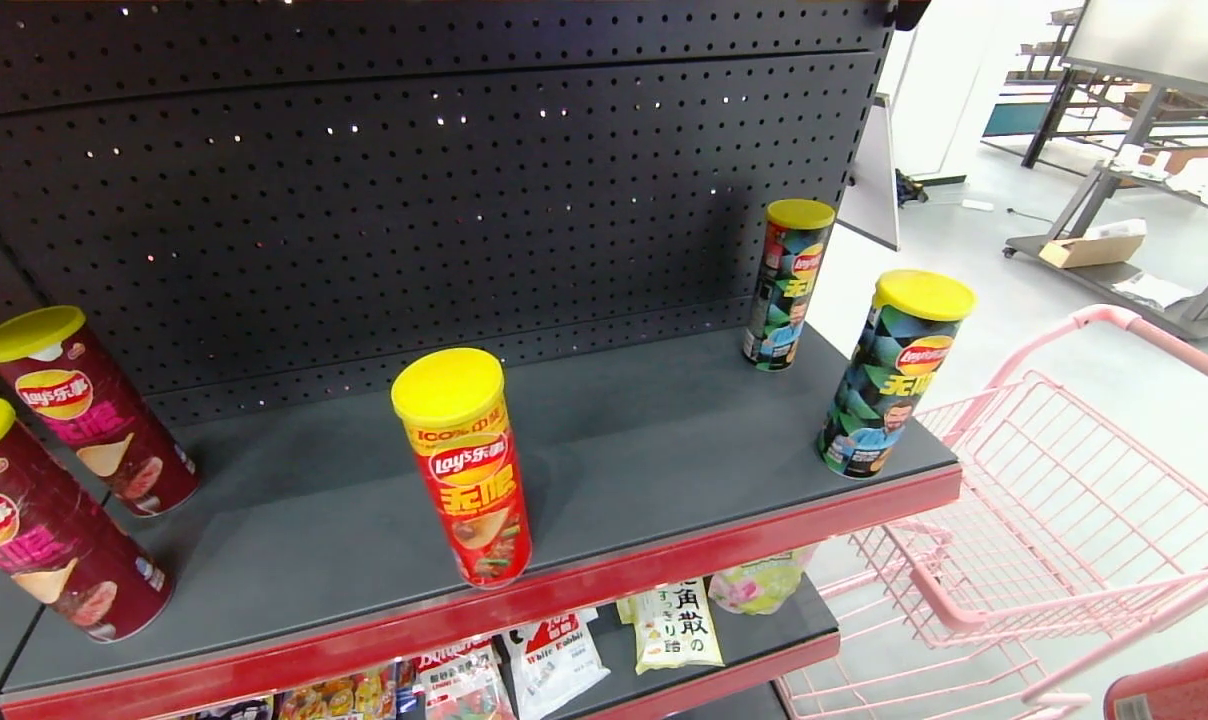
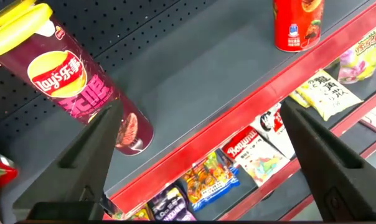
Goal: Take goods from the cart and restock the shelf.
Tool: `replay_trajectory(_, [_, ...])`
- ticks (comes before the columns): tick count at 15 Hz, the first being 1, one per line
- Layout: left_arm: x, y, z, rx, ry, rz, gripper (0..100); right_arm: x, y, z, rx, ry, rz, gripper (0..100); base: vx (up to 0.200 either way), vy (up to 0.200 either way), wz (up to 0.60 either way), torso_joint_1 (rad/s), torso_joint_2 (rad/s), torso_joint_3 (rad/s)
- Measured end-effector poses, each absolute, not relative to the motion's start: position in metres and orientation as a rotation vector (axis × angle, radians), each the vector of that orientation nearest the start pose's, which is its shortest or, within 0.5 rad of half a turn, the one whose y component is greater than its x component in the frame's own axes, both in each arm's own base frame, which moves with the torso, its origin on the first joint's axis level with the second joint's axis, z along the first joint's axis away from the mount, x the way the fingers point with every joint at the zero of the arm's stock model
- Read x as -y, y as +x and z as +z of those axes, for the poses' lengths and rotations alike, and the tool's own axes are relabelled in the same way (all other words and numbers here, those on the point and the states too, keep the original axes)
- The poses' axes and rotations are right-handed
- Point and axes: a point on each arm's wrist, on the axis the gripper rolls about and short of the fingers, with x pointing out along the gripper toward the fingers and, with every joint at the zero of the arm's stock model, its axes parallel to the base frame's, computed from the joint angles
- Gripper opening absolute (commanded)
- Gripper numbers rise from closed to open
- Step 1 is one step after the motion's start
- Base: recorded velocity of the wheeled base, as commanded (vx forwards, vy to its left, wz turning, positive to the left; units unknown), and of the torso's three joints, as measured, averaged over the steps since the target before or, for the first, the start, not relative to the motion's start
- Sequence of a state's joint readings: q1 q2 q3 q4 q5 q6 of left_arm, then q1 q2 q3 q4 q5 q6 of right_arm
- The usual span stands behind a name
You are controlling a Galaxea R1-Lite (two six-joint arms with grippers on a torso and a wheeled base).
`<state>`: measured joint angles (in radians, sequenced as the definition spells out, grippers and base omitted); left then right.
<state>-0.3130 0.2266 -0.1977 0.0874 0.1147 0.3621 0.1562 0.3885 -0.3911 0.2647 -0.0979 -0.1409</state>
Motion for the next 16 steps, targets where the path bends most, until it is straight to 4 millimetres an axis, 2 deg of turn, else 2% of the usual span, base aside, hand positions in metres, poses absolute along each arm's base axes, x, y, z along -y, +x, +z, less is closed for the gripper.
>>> replay_trajectory(2, [-0.0067, -0.0124, 0.1260, -0.076, 0.385, -0.216, 100, 0.0028, -0.0038, 0.1630, -0.256, -0.173, 0.076, 0, 0.000, 0.000, 0.00, 0.000, 0.00, 0.000])
replay_trajectory(10, [-0.0066, -0.0122, 0.1260, -0.078, 0.385, -0.217, 100, 0.0028, -0.0037, 0.1623, -0.257, -0.173, 0.078, 0, 0.000, 0.000, 0.60, 0.006, 0.00, 0.002])
replay_trajectory(16, [-0.0072, -0.0138, 0.1241, -0.068, 0.413, -0.216, 100, 0.0036, -0.0091, 0.1630, -0.231, -0.172, 0.081, 0, 0.000, 0.000, 0.00, 0.000, 0.00, 0.000])
